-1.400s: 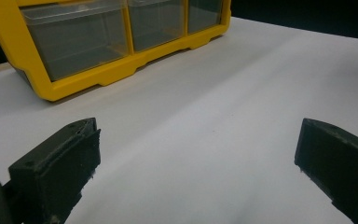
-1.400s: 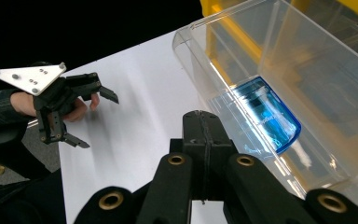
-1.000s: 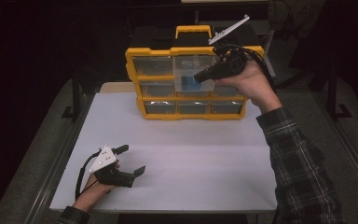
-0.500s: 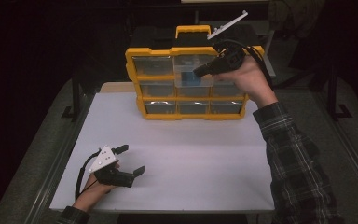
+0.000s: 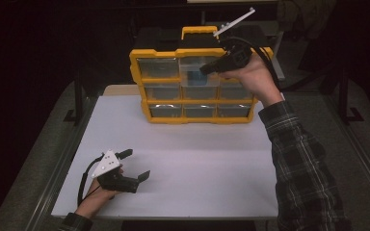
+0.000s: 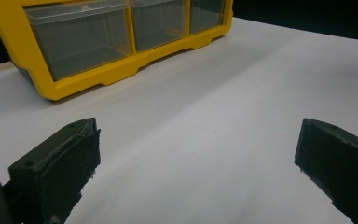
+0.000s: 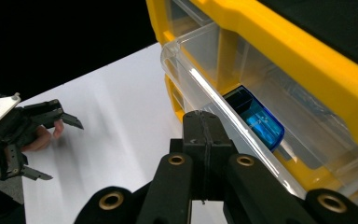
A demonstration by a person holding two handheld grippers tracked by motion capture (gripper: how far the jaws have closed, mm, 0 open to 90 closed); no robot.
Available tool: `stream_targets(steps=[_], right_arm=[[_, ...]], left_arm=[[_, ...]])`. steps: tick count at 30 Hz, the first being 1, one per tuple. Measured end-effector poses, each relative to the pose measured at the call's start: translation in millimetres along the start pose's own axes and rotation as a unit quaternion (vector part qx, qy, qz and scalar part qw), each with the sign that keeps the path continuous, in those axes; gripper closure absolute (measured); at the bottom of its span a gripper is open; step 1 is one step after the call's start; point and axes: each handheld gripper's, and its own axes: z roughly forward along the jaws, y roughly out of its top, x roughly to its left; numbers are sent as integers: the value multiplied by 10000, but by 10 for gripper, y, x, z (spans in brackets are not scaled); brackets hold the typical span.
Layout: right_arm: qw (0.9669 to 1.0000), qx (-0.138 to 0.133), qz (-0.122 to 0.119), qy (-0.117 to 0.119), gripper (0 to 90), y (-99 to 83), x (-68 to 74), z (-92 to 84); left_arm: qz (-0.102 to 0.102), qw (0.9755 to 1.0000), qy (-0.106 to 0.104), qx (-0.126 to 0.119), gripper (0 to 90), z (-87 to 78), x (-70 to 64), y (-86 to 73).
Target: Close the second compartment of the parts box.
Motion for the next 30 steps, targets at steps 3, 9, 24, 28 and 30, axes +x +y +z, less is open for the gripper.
stream_targets(steps=[3,9,24,28,30], right_arm=[[10000,-30,-74,-42,892,10,-33,18],[9999,-64,42,-108,892,36,-63,30],[9993,-153,138,-315,892,85,-136,92],[9989,-208,177,-393,893,93,-152,107],[9989,-225,183,-381,892,93,-163,115]], left_arm=[[-37,10000,9,-31,0,3,-1,2],[-14,10000,9,-7,0,0,5,2],[-34,10000,-9,18,0,2,3,0],[-26,10000,-7,23,0,0,4,1],[-18,10000,-4,13,0,0,7,1]])
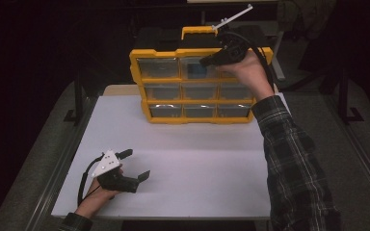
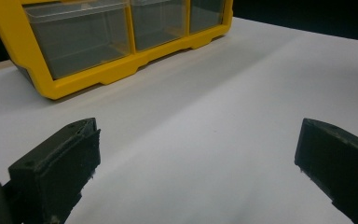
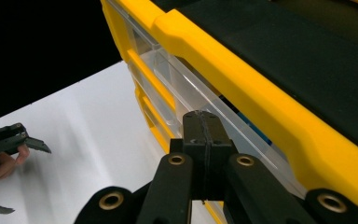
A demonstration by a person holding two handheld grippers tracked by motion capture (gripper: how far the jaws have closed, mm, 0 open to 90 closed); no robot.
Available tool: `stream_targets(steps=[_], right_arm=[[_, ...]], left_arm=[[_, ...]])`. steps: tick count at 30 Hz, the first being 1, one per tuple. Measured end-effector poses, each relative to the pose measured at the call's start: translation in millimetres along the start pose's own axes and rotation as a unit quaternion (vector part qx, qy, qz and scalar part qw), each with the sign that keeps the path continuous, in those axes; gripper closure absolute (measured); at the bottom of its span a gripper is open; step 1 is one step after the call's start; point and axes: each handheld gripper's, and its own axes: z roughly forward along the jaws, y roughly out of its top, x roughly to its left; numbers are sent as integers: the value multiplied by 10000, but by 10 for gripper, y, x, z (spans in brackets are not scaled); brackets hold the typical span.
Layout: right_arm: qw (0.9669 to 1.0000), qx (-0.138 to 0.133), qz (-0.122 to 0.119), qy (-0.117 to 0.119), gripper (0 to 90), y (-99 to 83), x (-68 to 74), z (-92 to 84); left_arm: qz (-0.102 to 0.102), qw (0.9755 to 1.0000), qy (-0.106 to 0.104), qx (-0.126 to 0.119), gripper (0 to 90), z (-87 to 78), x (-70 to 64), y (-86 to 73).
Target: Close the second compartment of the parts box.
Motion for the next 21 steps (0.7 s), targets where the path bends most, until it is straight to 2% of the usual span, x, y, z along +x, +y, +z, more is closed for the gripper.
stream_targets(steps=[4,6,9,12,14,17,18,19,21], right_arm=[[10000,-21,30,-53,893,2,-9,6],[10000,-24,26,-74,893,1,-13,10],[9999,-42,13,-115,893,-2,-14,17],[9999,-33,-1,-137,892,-7,-8,16],[9999,-2,-25,-162,892,-16,-2,14],[9999,-2,-30,-111,892,-36,6,-6],[9999,-30,-45,-98,892,-44,9,-12],[10000,-33,-44,-69,892,-52,16,-23],[10000,-54,-56,-41,891,-70,36,-43]], left_arm=[[-5,10000,-15,1,0,4,-2,-2],[71,10000,-21,10,0,3,7,1],[-17,10000,-15,19,0,-1,-10,-2],[22,10000,-14,10,0,1,-8,-1],[-27,10000,-18,-7,0,5,-15,2],[43,10000,-24,10,0,4,-10,-9],[28,10000,-16,9,0,0,-7,-7],[-86,9999,-19,-62,0,4,-14,-4],[14,10000,-6,13,0,-7,-6,-5]])
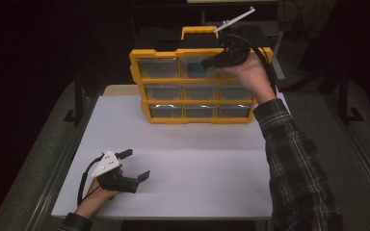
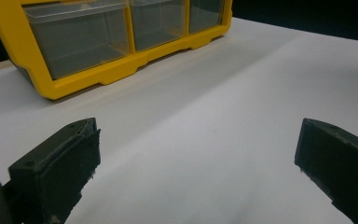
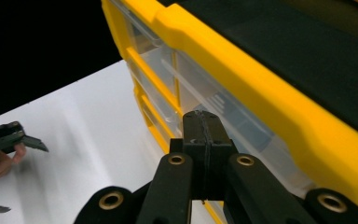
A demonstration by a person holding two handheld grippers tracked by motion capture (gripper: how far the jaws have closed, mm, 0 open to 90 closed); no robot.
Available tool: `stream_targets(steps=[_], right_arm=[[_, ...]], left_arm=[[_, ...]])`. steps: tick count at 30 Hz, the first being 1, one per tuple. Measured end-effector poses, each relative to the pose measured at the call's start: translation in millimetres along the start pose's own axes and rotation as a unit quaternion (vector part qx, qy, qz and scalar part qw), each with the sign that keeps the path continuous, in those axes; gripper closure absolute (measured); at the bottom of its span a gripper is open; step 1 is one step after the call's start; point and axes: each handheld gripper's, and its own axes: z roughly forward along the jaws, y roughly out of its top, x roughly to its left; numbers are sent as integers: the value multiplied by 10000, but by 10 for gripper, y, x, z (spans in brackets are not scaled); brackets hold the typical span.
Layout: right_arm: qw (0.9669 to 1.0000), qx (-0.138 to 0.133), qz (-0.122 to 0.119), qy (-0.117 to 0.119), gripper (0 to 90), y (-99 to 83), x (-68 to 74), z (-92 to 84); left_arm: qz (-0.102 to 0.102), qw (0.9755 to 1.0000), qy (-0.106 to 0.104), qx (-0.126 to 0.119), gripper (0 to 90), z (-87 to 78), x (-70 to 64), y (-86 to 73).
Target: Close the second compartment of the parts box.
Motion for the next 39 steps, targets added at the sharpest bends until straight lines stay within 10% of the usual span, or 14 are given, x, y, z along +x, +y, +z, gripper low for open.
stream_targets(steps=[39], right_arm=[[9991,-400,-124,-79,195,-1159,251,-157]], left_arm=[[64,9999,-59,90,0,-4,63,-13]])
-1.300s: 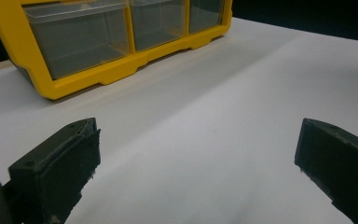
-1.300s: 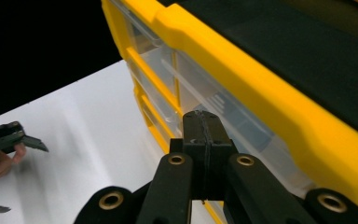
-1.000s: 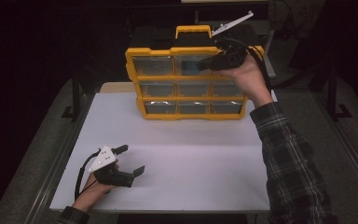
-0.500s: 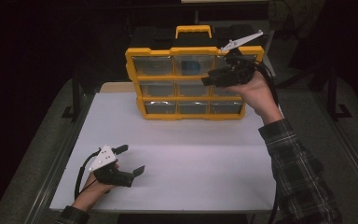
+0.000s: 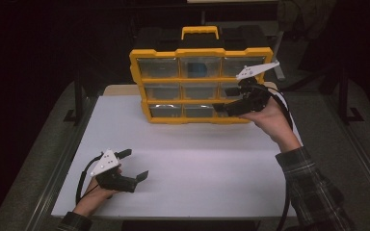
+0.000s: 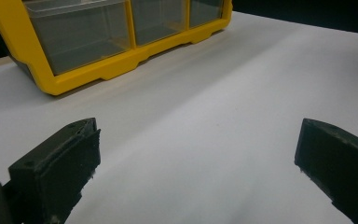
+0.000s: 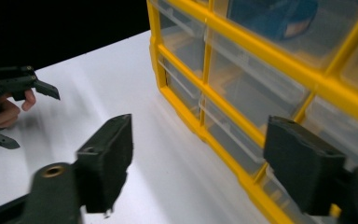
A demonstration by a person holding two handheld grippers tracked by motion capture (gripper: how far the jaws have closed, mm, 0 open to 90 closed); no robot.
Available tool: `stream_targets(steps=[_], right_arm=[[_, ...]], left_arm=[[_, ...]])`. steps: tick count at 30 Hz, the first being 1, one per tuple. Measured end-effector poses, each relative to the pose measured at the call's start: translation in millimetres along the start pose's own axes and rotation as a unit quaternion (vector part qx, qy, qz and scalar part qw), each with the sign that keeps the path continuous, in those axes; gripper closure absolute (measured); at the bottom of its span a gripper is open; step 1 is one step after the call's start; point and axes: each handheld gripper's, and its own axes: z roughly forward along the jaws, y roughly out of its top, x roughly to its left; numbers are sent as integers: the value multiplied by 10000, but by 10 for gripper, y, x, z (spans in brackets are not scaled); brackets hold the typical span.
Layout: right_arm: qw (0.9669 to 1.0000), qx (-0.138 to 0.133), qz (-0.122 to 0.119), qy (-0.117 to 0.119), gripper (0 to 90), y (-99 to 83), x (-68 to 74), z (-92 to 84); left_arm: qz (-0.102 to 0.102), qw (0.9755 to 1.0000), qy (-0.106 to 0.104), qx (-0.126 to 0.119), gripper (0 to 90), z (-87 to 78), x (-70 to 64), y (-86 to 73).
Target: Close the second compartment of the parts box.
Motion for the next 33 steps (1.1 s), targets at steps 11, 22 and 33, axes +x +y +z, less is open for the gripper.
stream_targets(steps=[11,22,33], right_arm=[[9998,17,44,-167,53,-425,103,23],[9995,-203,37,-235,7,-809,182,4],[9993,-185,163,-267,0,-1202,248,6]], left_arm=[[-68,10000,-34,-9,0,10,-9,-5],[-82,9999,-39,-43,0,20,-17,-4],[-83,9999,-43,-50,0,23,-28,-3]])
